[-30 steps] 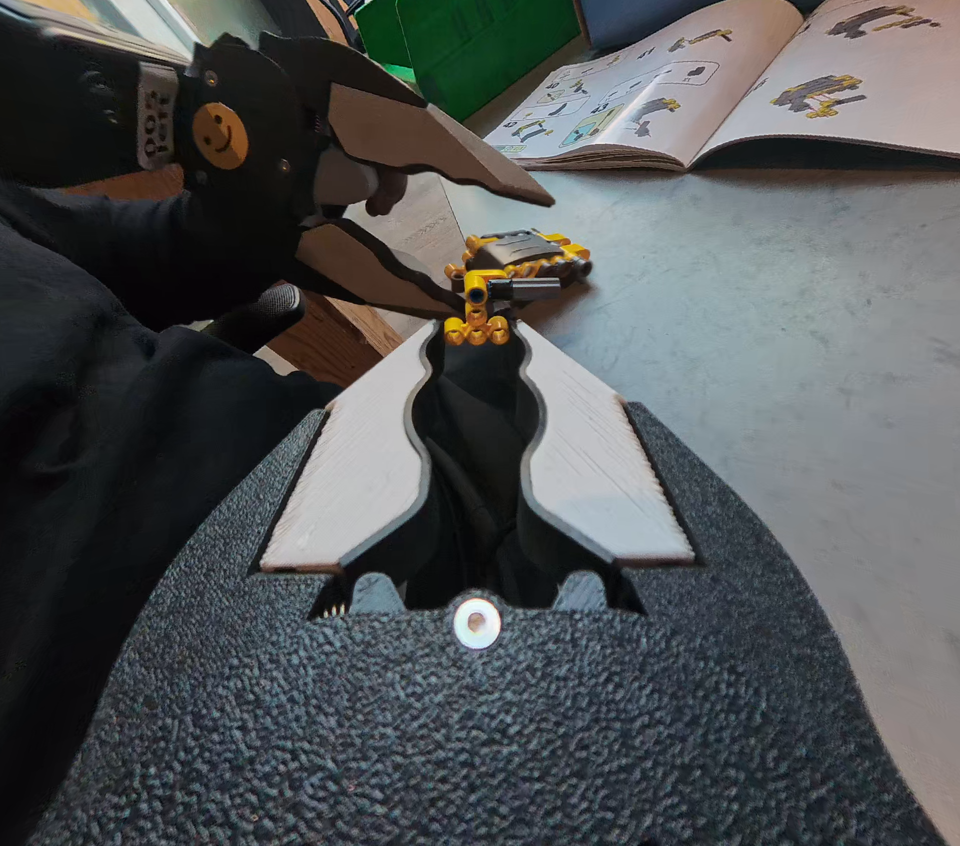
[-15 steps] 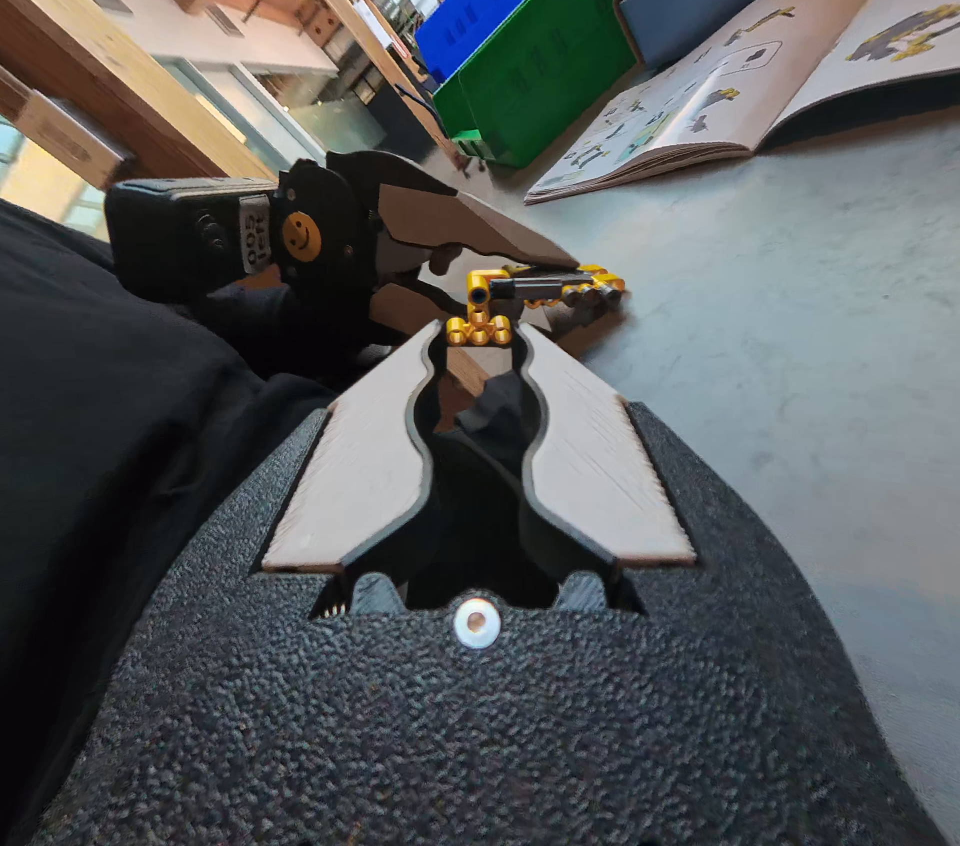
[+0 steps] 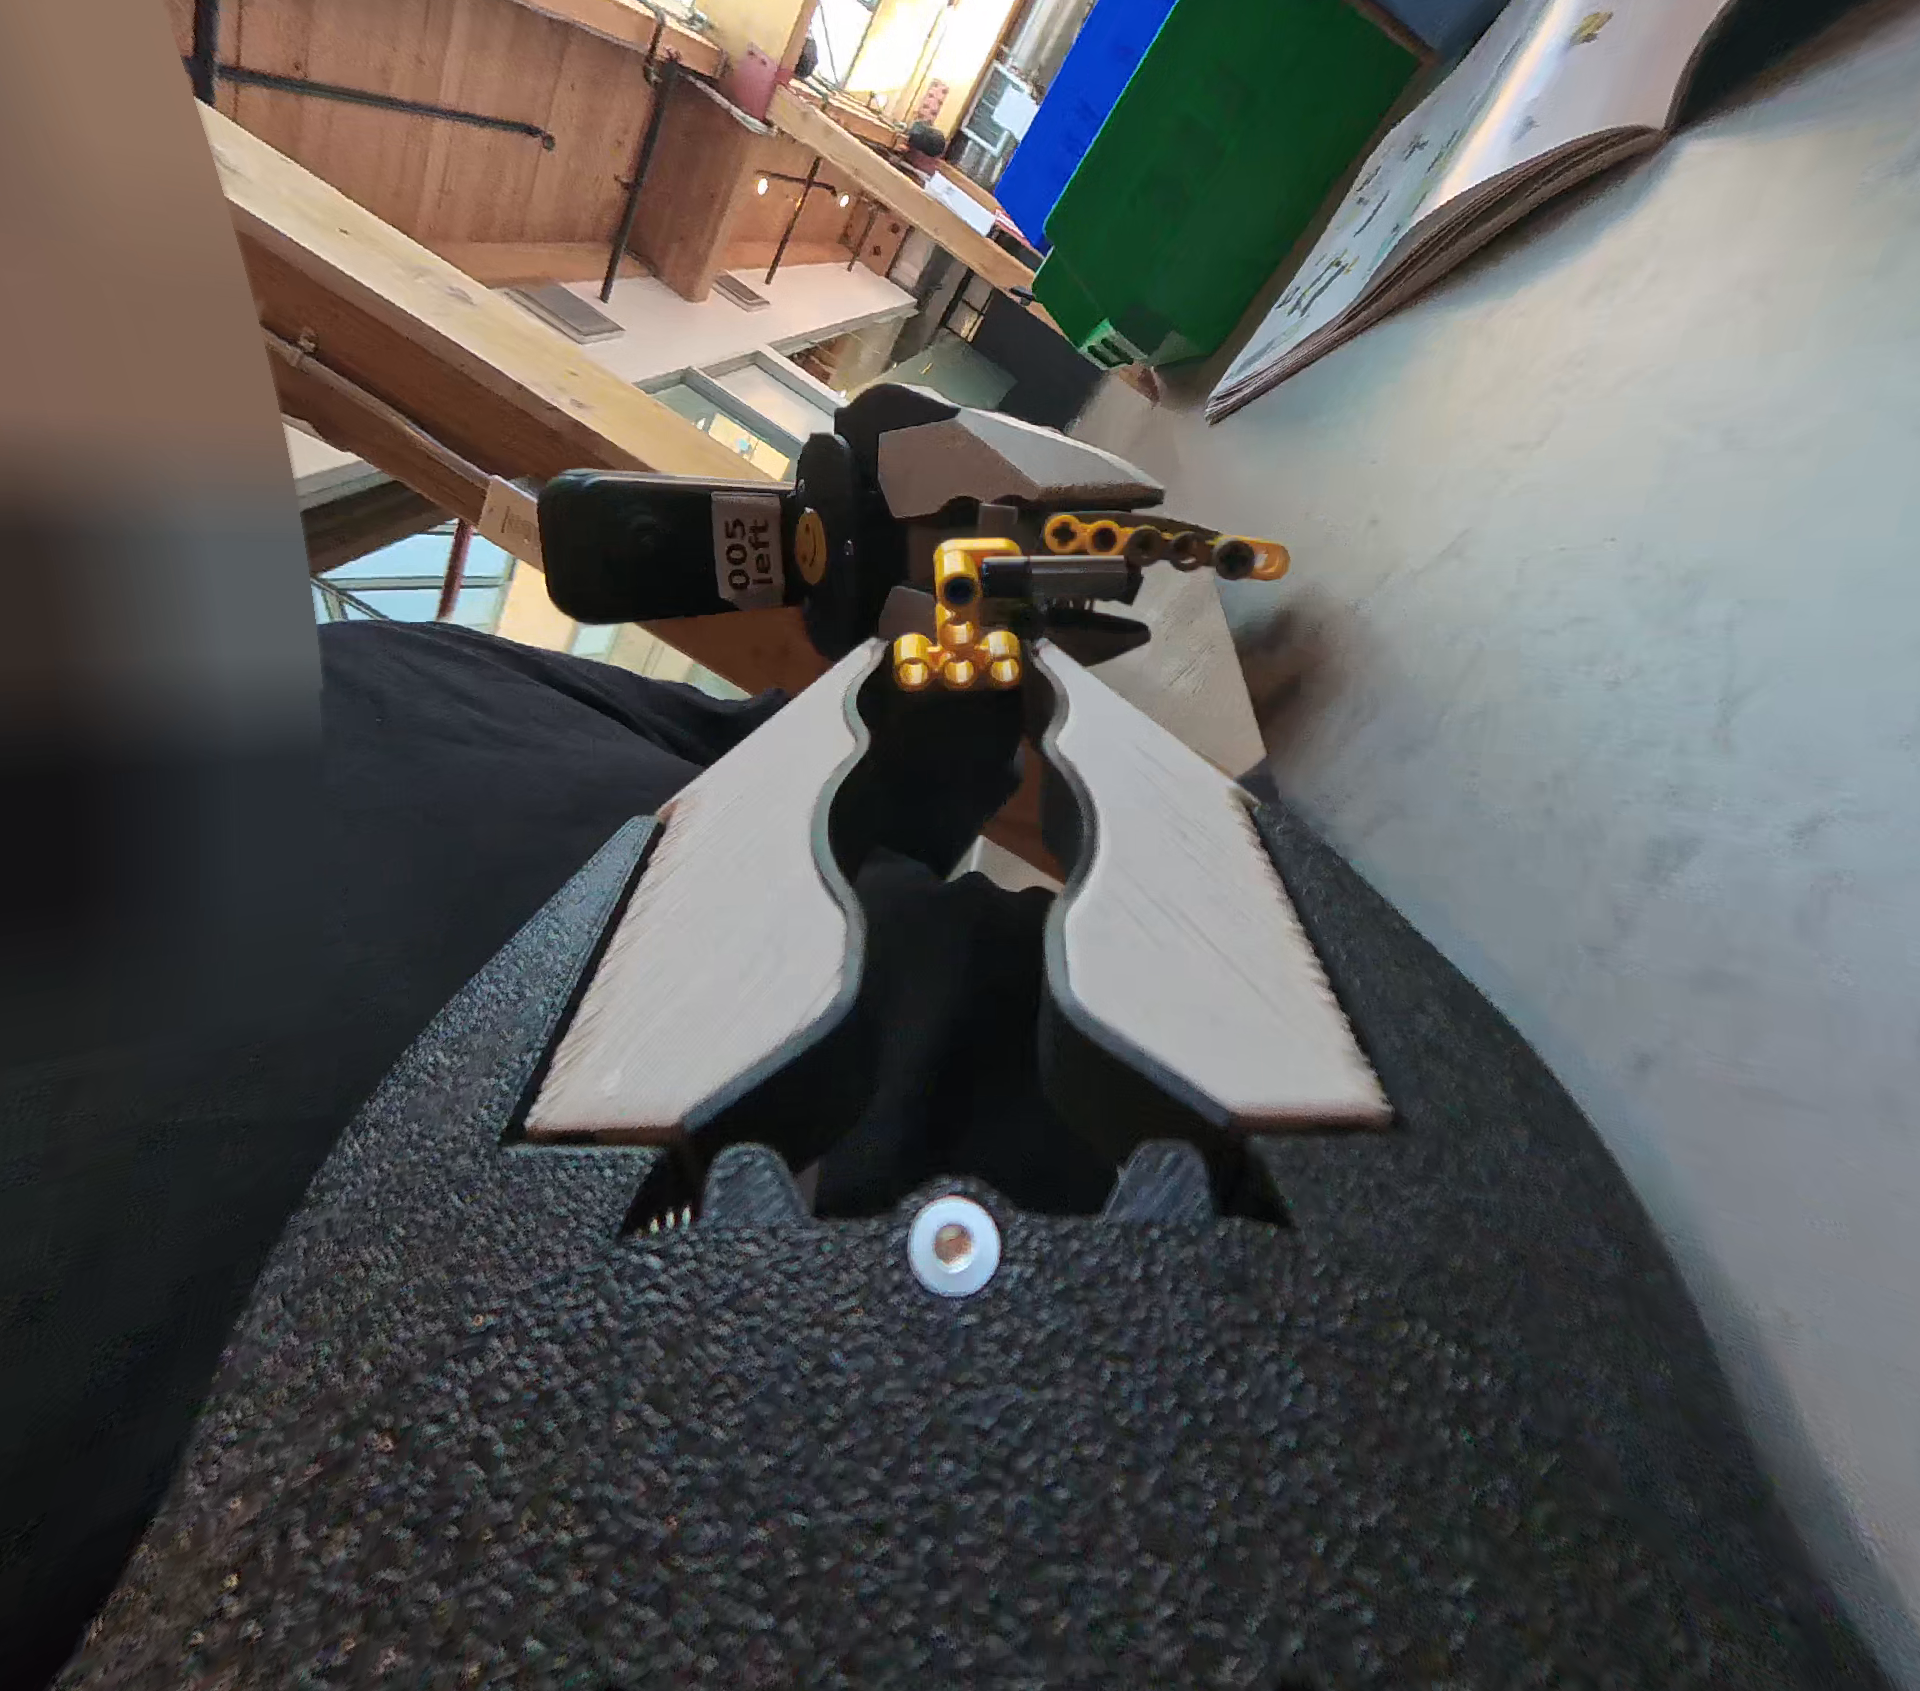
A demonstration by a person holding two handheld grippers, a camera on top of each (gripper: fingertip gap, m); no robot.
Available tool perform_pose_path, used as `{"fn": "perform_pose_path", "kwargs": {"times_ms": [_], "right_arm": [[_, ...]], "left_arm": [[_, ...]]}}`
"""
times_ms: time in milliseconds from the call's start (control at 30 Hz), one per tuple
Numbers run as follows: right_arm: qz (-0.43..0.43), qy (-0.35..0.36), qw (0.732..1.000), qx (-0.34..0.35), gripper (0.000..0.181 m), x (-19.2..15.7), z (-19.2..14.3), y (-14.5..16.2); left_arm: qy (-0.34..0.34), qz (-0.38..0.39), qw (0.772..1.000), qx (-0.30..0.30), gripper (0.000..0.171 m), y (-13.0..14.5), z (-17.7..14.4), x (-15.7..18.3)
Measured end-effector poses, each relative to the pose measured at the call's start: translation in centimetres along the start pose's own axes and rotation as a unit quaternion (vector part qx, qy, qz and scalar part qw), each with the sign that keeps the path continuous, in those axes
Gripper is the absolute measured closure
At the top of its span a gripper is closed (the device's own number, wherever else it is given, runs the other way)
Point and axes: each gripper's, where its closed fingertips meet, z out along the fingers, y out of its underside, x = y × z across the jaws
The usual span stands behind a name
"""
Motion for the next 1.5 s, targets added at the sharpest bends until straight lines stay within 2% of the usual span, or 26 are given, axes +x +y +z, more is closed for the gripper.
{"fn": "perform_pose_path", "kwargs": {"times_ms": [167,300,633,1133,1300,1500], "right_arm": [[0.007,-0.003,1.000,-0.017,0.158,0.0,0.4,0.3],[-0.001,-0.010,1.000,-0.026,0.158,-0.6,0.8,0.1],[-0.050,0.062,0.996,-0.047,0.159,0.7,1.2,-0.3],[-0.059,0.075,0.994,-0.056,0.159,1.2,1.2,-0.8],[-0.076,0.104,0.988,-0.089,0.159,1.9,1.1,-0.2],[-0.092,0.130,0.973,-0.169,0.159,3.0,1.2,1.0]], "left_arm": [[-0.001,-0.009,0.999,0.032,0.149,-1.0,-0.7,-0.4],[-0.021,0.010,0.999,0.025,0.149,-1.2,-1.0,-0.6],[-0.052,0.032,0.998,-0.004,0.150,-0.3,-0.4,-1.0],[-0.066,0.057,0.996,-0.020,0.150,-0.1,-0.3,-1.1],[-0.061,0.074,0.995,-0.034,0.150,0.5,-0.2,-0.7],[-0.051,0.115,0.991,-0.055,0.150,1.4,0.4,-0.1]]}}
